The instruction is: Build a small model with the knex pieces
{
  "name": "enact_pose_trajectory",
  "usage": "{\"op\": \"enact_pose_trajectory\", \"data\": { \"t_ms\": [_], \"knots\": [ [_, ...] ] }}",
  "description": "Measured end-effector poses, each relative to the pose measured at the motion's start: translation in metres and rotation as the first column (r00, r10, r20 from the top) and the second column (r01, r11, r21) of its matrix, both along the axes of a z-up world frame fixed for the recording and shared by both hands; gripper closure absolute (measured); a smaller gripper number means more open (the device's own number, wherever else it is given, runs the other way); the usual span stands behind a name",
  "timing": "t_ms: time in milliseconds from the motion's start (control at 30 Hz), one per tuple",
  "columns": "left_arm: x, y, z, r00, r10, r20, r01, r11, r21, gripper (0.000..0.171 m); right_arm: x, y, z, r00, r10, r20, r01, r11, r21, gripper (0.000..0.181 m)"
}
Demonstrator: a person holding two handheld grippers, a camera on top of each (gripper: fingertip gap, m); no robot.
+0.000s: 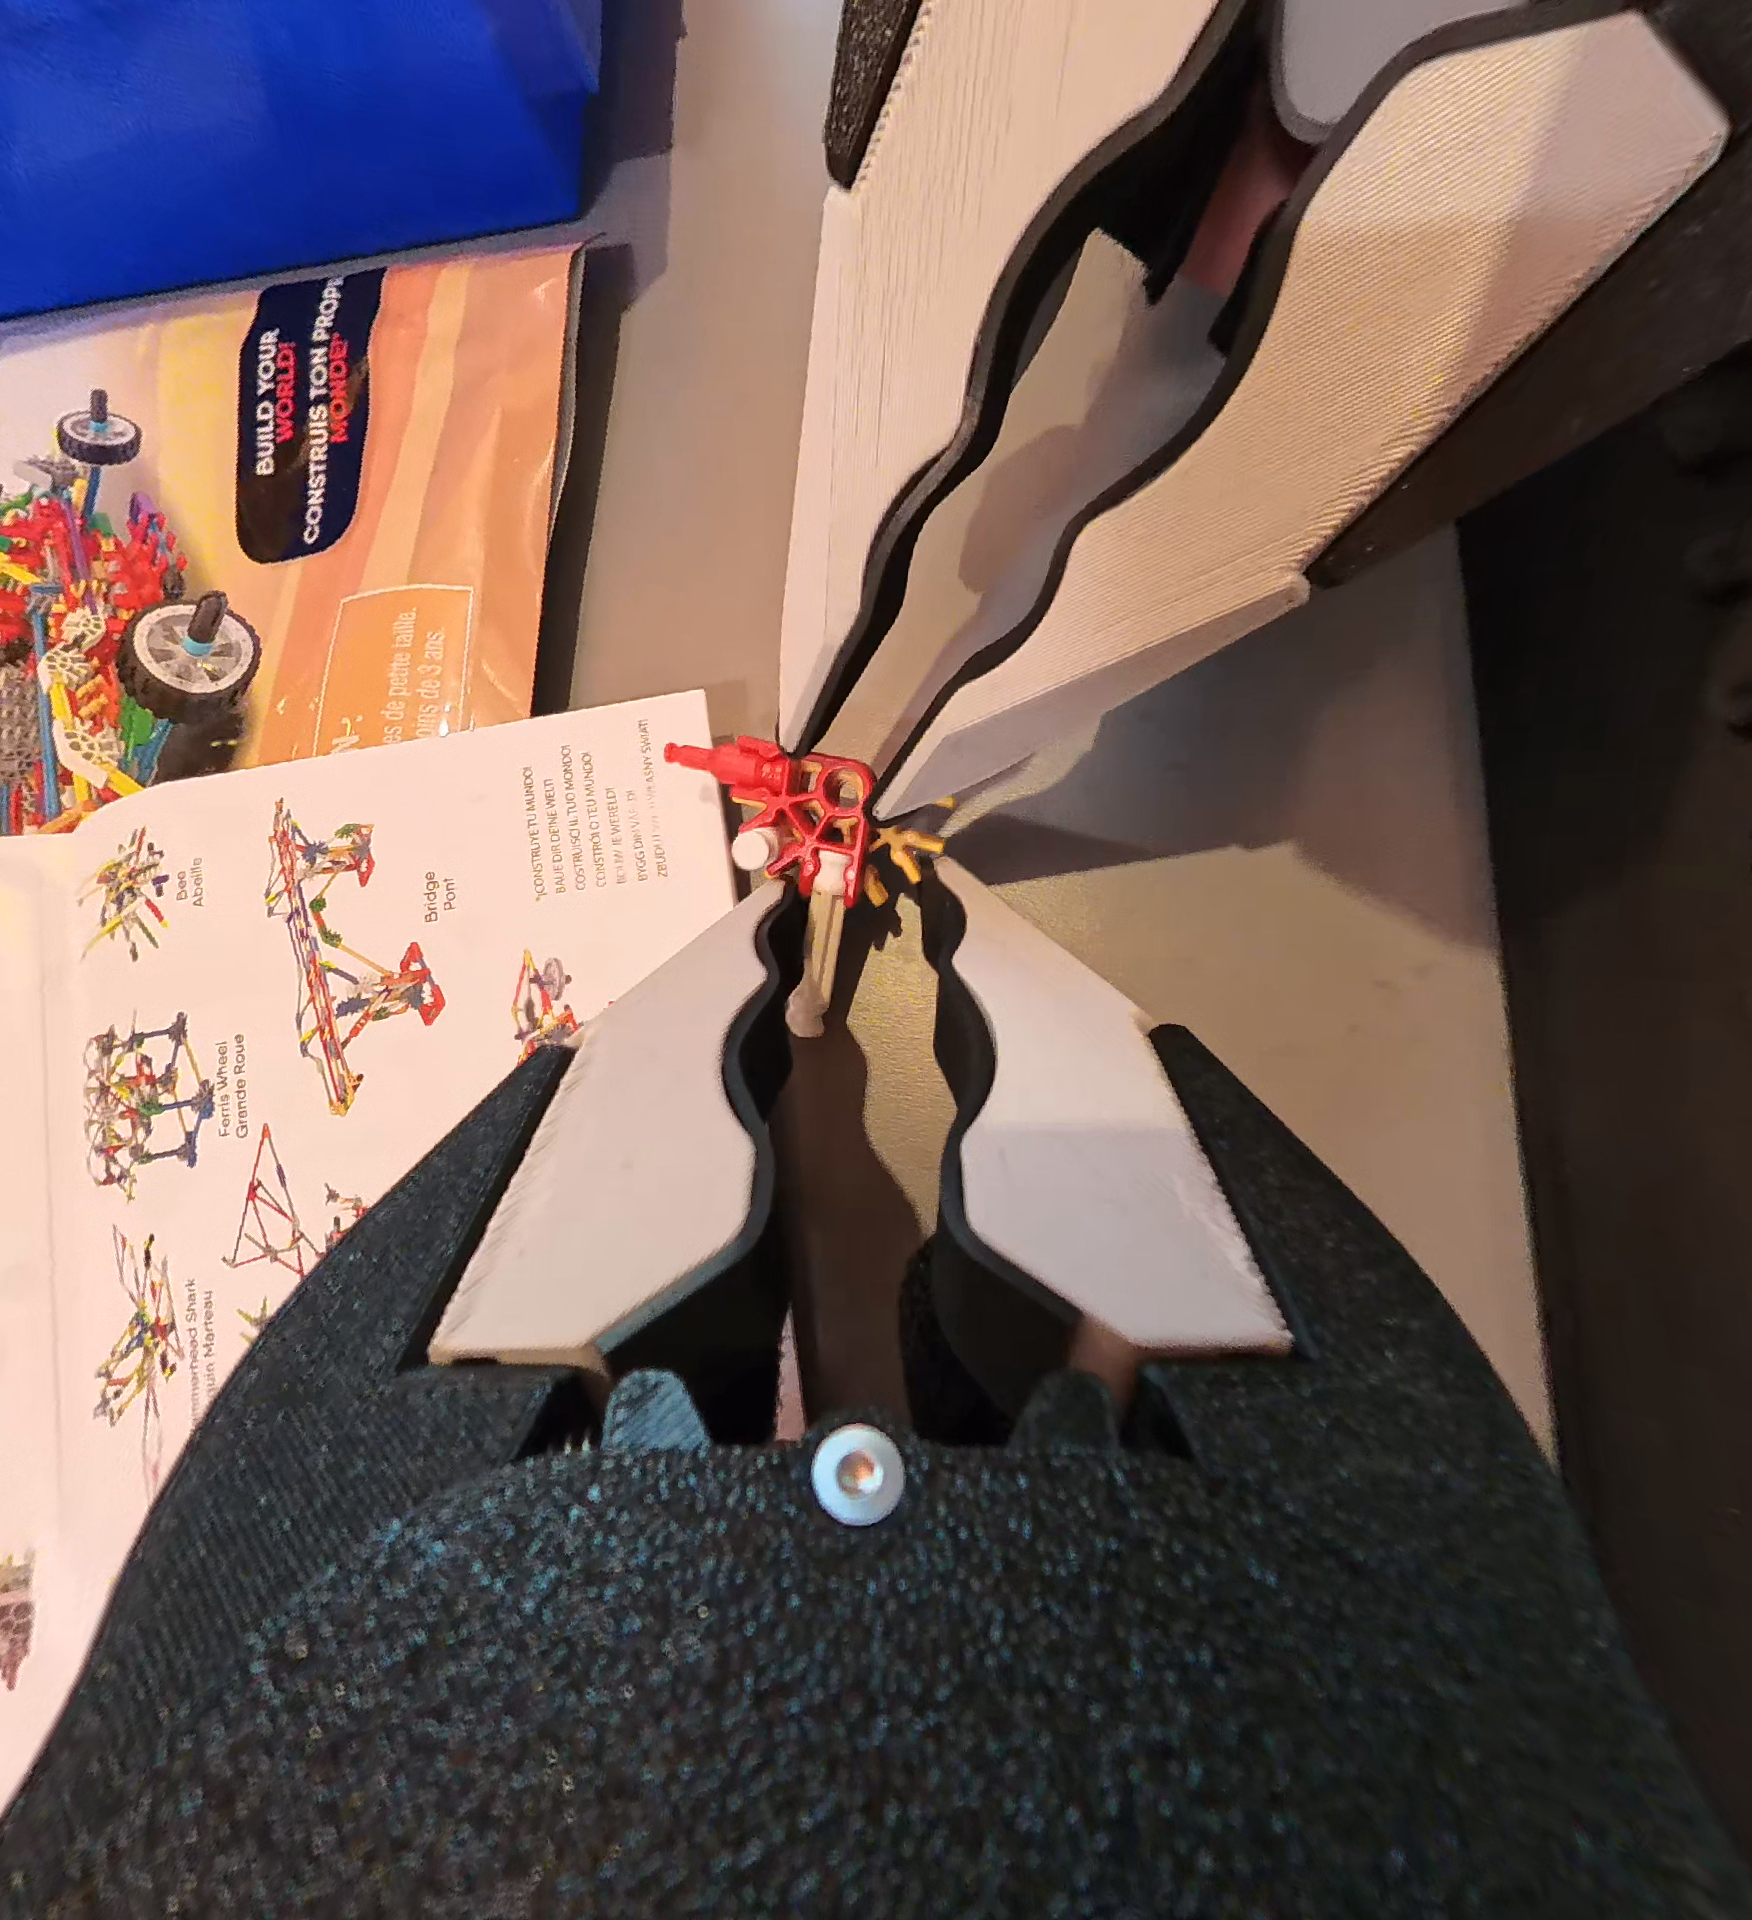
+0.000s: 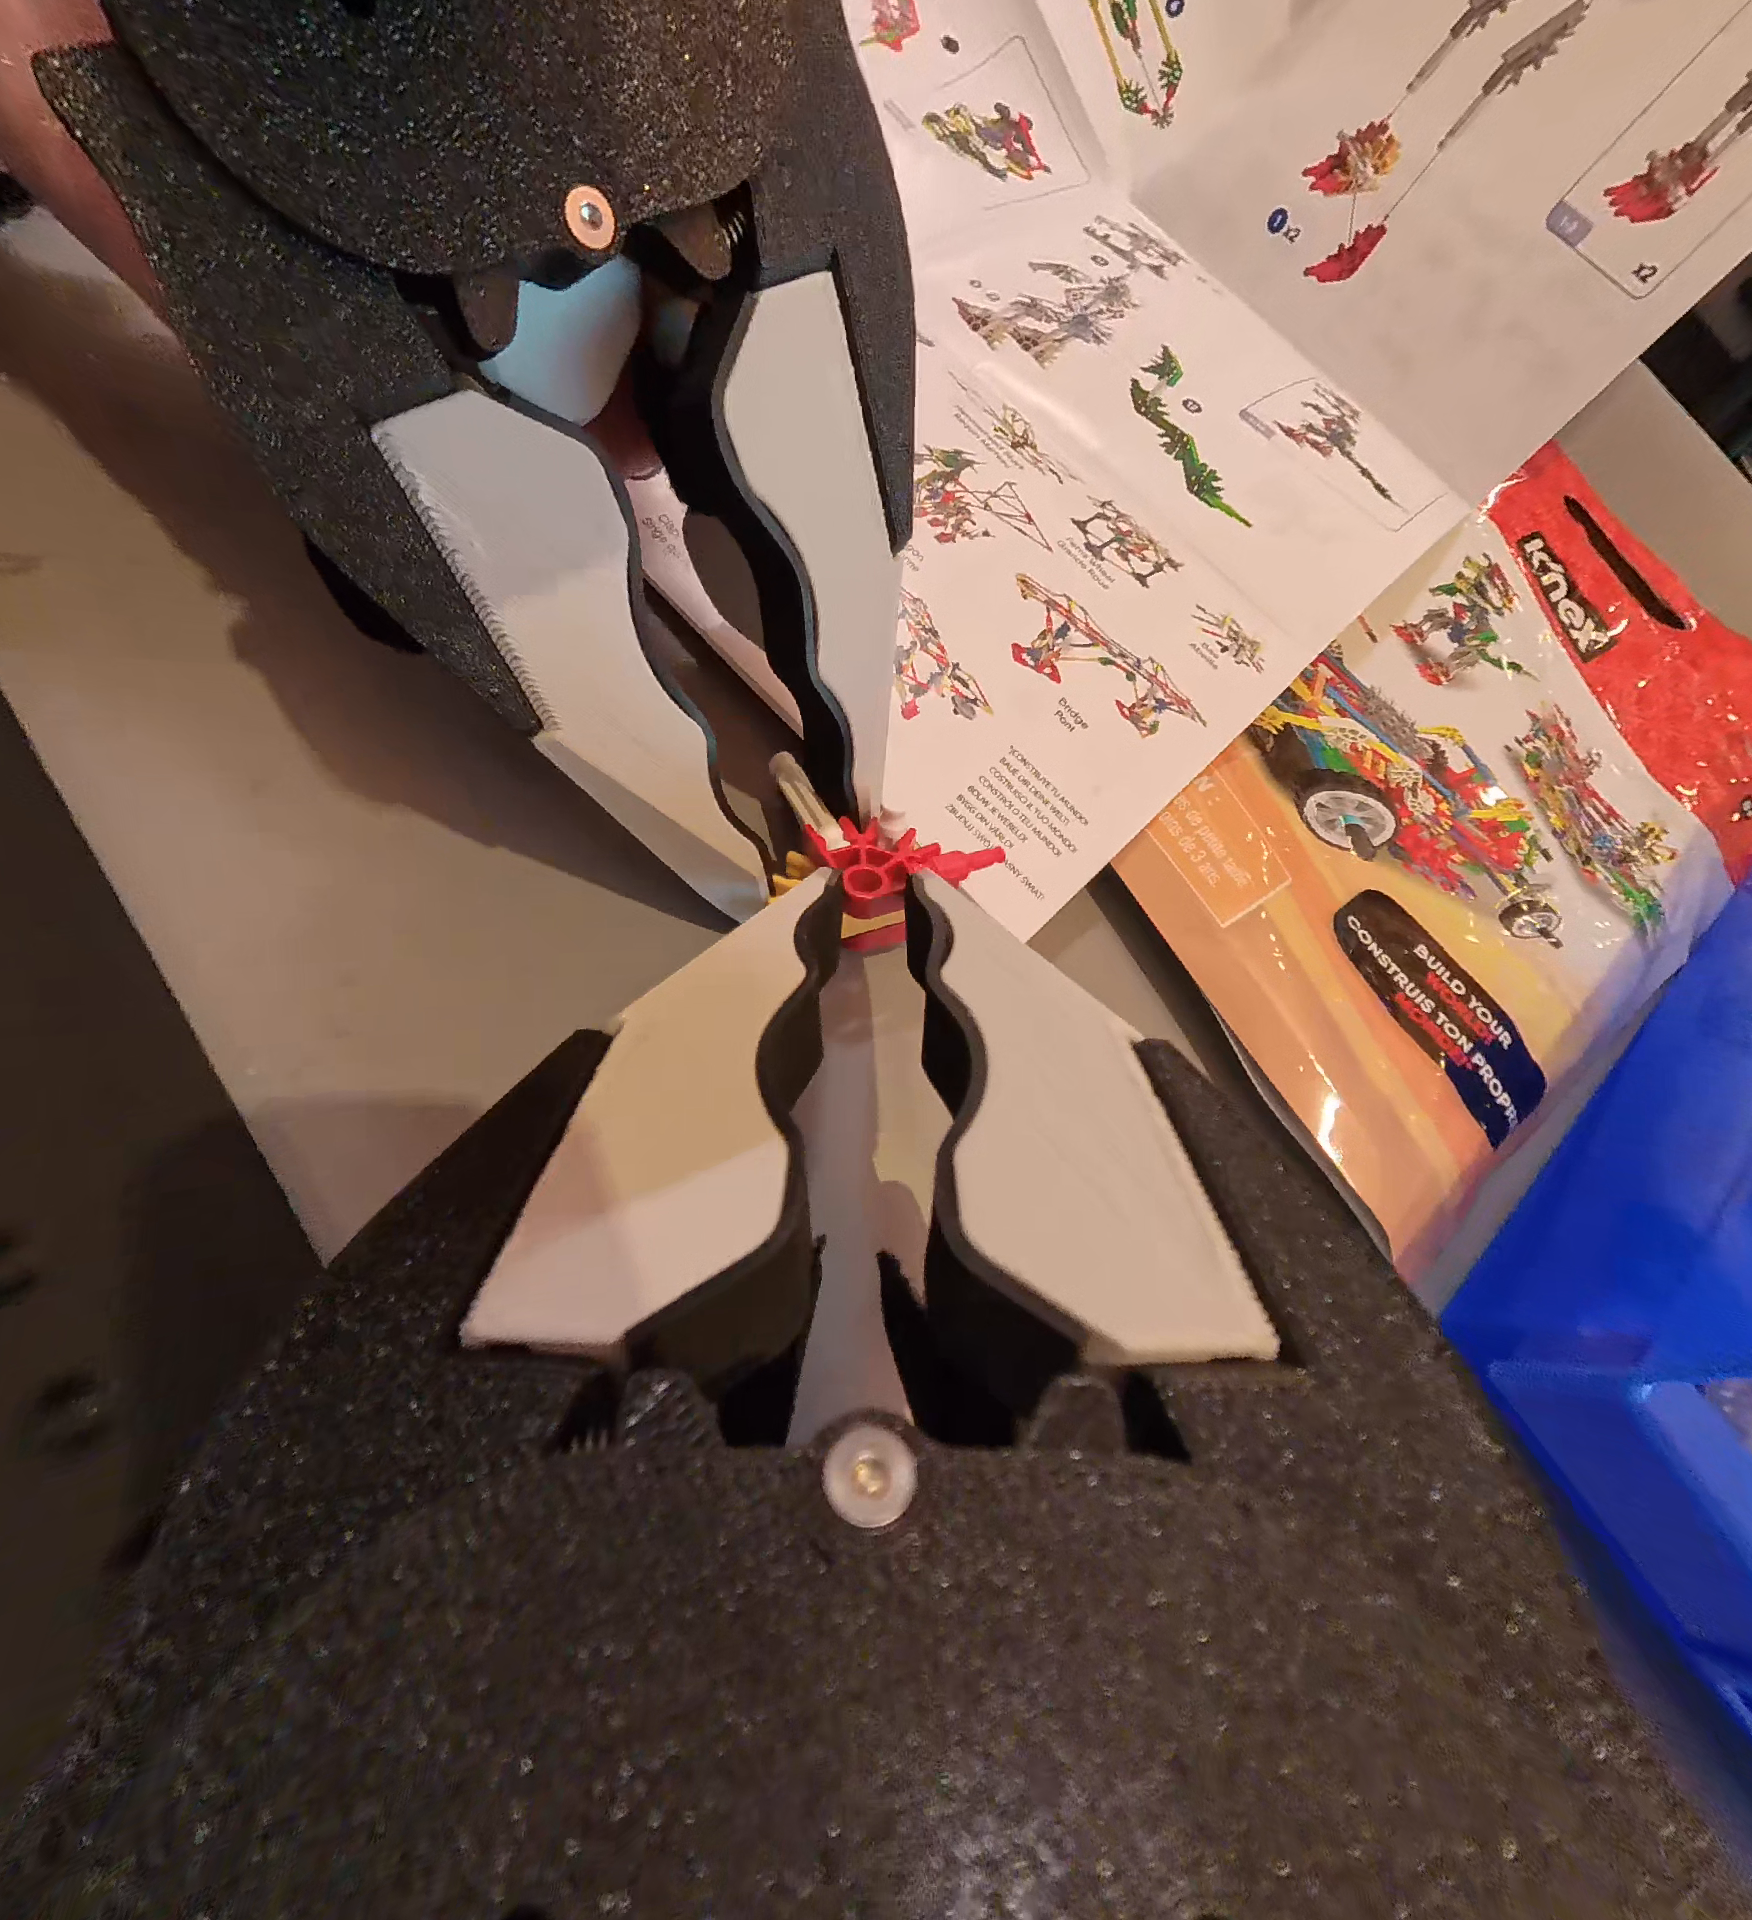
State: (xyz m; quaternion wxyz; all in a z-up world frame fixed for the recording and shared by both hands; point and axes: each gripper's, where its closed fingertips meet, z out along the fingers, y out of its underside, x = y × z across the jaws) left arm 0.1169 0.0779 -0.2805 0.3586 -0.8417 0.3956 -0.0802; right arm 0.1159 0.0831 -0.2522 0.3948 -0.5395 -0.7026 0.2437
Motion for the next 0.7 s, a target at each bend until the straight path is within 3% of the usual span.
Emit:
{"op": "enact_pose_trajectory", "data": {
  "t_ms": [467,700],
  "knots": [
    [0.0,0.004,0.0,0.997,0.003,-0.071,0.002,0.998,0.059,0.163,0.002,0.005,-0.003,1.0,-0.015,0.019,0.015,1.0,0.014,0.171],
    [-0.003,0.006,0.001,0.996,0.062,-0.071,-0.055,0.994,0.09,0.157,0.006,0.012,-0.011,1.0,-0.019,0.015,0.018,0.999,0.048,0.175]
  ]
}}
